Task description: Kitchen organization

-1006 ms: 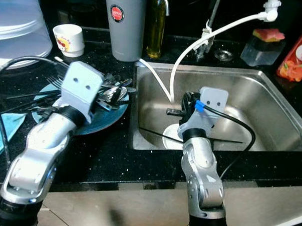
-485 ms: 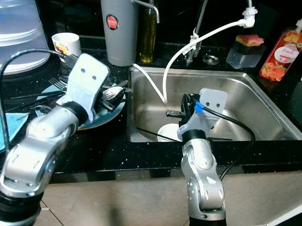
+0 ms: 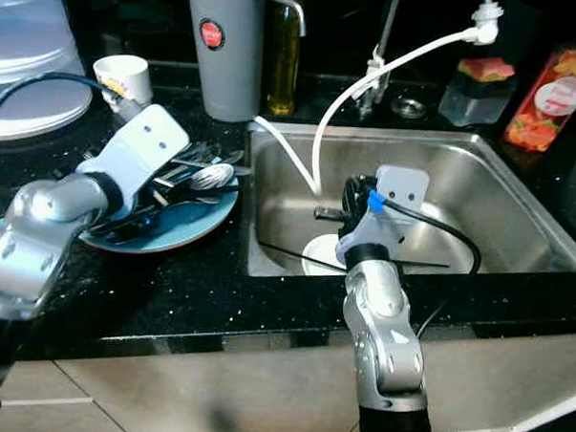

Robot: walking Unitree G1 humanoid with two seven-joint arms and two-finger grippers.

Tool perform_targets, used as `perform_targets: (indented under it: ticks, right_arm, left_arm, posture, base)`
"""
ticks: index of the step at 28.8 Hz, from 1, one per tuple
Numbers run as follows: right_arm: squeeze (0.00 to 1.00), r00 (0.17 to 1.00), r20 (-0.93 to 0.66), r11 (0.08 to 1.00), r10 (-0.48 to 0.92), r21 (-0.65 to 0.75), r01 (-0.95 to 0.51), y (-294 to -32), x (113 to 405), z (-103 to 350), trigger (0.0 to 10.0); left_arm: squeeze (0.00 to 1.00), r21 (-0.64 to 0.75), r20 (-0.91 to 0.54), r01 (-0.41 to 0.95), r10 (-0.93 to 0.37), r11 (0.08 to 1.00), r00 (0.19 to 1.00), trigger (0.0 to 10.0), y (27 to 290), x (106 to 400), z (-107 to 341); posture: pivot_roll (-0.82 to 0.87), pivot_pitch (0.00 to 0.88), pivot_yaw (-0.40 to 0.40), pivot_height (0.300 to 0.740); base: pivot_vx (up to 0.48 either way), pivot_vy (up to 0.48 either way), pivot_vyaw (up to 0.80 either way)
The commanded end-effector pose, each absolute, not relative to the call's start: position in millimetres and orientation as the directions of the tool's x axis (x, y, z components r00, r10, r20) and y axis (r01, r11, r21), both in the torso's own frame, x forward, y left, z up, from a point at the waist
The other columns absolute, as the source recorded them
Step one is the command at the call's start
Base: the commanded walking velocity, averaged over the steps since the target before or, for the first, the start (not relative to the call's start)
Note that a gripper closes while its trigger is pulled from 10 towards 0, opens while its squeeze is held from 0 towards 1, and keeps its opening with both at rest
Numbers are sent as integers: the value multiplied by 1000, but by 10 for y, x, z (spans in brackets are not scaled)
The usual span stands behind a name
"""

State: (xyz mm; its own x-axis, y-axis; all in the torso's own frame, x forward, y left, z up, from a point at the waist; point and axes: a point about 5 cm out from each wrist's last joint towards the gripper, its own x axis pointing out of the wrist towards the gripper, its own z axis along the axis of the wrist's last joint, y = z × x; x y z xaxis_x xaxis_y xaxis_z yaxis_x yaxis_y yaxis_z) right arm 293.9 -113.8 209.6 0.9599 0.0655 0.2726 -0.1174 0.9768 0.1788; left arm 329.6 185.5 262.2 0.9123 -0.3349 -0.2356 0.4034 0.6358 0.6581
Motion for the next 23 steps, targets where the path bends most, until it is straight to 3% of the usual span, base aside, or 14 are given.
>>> perform_targets:
  ticks: [1, 8, 9, 11, 14, 18, 23]
  right_arm:
    - [0, 963, 268, 979, 34, 183, -86, -1194, 2956, 2070, 10000]
    - [0, 963, 267, 980, 16, 187, -69, -1226, 2930, 2054, 10000]
    - [0, 964, 267, 980, 14, 189, -67, -1223, 2931, 2045, 10000]
    - [0, 964, 267, 980, 14, 189, -67, -1223, 2931, 2045, 10000]
    - [0, 963, 268, 978, 20, 193, -74, -1196, 2948, 2046, 10000]
    - [0, 963, 270, 978, 24, 194, -79, -1186, 2958, 2049, 10000]
    - [0, 961, 274, 977, 29, 194, -85, -1175, 2980, 2064, 10000]
  left_arm:
    - [0, 656, -260, 461, -394, 598, 882, 10000, 1889, 3299, 2702]
    - [0, 623, -303, 612, -572, 486, 762, 10000, 1959, 3155, 2957]
    - [0, 603, -313, 670, -644, 433, 698, 10000, 1948, 3081, 3011]
    - [0, 603, -313, 670, -644, 433, 698, 10000, 1948, 3081, 3011]
    - [0, 591, -396, 733, -671, 337, 627, 10000, 1997, 3006, 2910]
    - [0, 587, -445, 753, -660, 295, 605, 10000, 2021, 2987, 2814]
    - [0, 656, -468, 701, -577, 280, 669, 10000, 2086, 3102, 2702]
  posture:
    - [275, 0, -30, 740]
    - [276, 0, -18, 740]
    - [280, 0, -19, 740]
    - [280, 0, -19, 740]
    - [284, 0, -24, 740]
    - [287, 0, -27, 740]
    - [281, 0, -31, 740]
  base:
    - [0, 0, 0]
    - [0, 0, 0]
    - [0, 0, 0]
    - [0, 0, 0]
    - [0, 0, 0]
    - [0, 0, 0]
    - [0, 0, 0]
